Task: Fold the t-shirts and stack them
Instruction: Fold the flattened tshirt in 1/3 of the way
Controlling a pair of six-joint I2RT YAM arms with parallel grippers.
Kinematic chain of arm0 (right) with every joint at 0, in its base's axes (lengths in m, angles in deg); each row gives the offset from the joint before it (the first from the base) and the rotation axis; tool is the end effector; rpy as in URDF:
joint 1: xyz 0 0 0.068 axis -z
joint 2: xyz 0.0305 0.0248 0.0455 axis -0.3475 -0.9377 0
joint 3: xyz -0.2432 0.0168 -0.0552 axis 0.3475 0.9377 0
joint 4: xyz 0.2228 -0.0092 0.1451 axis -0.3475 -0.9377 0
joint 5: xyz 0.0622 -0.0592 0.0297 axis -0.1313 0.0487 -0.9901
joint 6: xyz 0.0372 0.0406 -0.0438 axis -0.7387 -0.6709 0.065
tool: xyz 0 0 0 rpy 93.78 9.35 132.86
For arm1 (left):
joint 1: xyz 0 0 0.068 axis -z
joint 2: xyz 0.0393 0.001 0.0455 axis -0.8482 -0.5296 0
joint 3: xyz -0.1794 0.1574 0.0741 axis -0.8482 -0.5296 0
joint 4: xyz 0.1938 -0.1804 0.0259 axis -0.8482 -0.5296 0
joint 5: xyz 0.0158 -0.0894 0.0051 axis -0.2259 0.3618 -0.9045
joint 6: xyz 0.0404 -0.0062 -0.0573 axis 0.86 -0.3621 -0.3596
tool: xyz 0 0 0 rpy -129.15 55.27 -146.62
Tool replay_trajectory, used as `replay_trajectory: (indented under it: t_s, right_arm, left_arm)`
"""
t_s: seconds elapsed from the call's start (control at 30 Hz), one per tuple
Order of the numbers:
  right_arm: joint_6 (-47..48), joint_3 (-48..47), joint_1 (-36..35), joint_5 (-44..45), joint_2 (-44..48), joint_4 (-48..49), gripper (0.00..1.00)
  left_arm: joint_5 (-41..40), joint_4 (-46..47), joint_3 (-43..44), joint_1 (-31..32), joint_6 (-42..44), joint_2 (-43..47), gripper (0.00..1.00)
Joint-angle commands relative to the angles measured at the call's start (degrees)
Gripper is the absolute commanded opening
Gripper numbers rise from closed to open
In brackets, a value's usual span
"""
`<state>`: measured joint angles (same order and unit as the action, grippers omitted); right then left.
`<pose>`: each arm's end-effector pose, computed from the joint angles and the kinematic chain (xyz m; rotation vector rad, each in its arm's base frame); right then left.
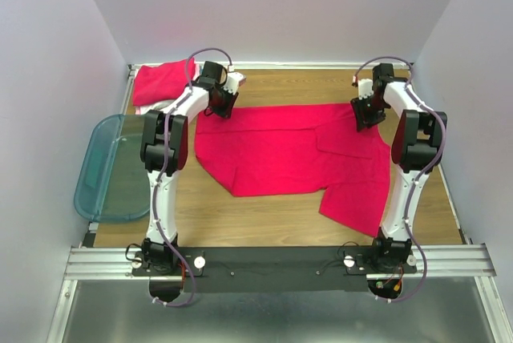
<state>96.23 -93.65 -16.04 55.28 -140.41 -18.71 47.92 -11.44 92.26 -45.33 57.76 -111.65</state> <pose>0.4525 -0.0269 0.1243 -0.4790 2.7919 0.0741 0.4798 -0.1237 0.1307 0.7114 2.4264 -0.3239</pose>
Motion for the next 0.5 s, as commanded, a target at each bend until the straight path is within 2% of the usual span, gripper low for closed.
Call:
replay_trajectory:
  t_s: [0.0, 0.17, 0.23, 0.37, 0.47]
  right_arm:
    - [-0.42, -3.60, 0.01, 3.99, -6.54, 3.16, 0.53]
    - [-1.65, -8.87, 0.01, 4.43, -9.36, 3.08, 0.53]
    - [-1.65, -9.40, 0.01, 5.13, -8.40, 2.99, 0.54]
    - [0.97, -8.70, 0.10, 4.09, -2.79, 2.03, 0.60]
    - [4.14, -7.21, 0.10, 2.07, 4.68, -0.08, 0.65]
  left_arm:
    - [-1.42, -4.16, 5.33, -0.73, 0.47, -5.04, 0.33]
    - [-0.99, -8.63, 16.40, -1.35, 1.26, -10.40, 0.33]
    - [1.64, -9.87, 20.17, -1.44, 1.52, -11.11, 0.35]
    - [7.96, -12.42, 21.96, -1.26, 3.45, -7.61, 0.40]
    - [14.03, -12.25, 17.40, -1.26, 5.29, -0.24, 0.48]
